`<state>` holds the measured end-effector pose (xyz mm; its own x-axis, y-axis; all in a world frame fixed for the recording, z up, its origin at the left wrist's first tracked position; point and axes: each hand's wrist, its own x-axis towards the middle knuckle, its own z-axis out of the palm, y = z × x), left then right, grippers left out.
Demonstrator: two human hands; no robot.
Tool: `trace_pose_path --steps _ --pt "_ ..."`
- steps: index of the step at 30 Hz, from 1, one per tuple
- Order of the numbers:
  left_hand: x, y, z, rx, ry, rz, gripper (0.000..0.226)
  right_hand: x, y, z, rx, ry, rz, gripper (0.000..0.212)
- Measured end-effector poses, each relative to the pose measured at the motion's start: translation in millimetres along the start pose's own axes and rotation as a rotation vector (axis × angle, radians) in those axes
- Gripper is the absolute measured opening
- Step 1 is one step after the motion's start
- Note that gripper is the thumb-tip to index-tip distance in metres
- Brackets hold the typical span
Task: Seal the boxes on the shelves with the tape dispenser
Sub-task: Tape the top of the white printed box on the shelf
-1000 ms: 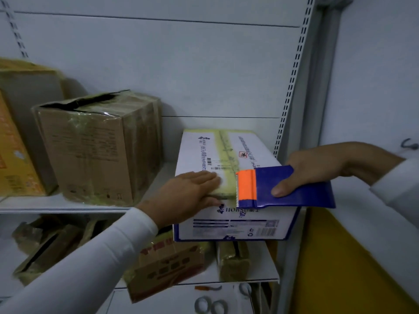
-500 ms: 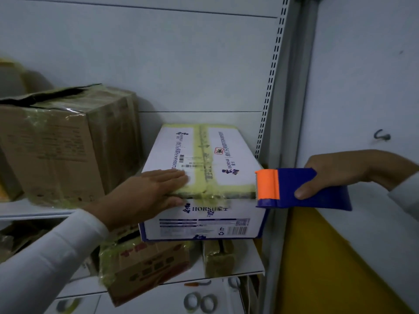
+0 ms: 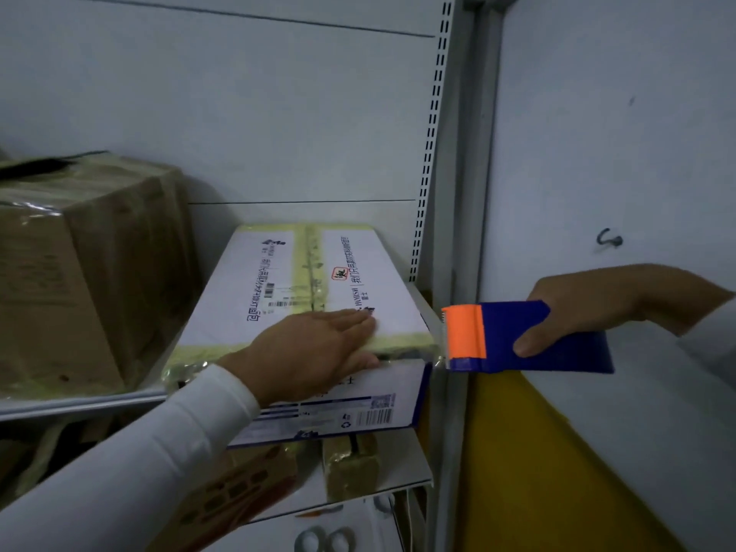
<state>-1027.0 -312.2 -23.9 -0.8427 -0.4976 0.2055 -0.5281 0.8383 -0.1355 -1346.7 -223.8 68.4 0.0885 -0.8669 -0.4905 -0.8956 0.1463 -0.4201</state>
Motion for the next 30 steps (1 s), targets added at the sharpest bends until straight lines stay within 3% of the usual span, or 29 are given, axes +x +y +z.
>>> trace_pose_path --steps 13,16,19,21,23,24,26,30 --pt "1 3 0 0.015 -0.015 -0.009 0.072 -9 21 -1 -0.025 0.097 0.097 0.039" --pt "4 8 -6 0.028 -0.03 -0.055 0.077 7 11 7 -0.095 0.144 0.125 0.037" --pt "23 26 -7 0.172 0.069 -0.177 0.082 20 3 16 -0.115 0.15 0.111 0.039" --pt "40 42 -1 0.21 0.149 -0.257 0.07 22 0 18 -0.139 0.168 0.107 0.041" --pt "48 54 10 0.197 0.247 -0.133 0.033 26 -1 20 -0.212 0.182 0.12 0.045" --pt "48 56 16 0.199 0.27 -0.031 0.026 29 0 23 -0.296 0.18 0.133 0.048" --pt "45 52 25 0.171 0.239 0.052 0.039 36 5 37 -0.447 0.163 0.169 0.054" --pt "54 56 21 0.027 0.198 -0.103 0.062 45 26 57 -0.275 0.265 0.173 0.054"
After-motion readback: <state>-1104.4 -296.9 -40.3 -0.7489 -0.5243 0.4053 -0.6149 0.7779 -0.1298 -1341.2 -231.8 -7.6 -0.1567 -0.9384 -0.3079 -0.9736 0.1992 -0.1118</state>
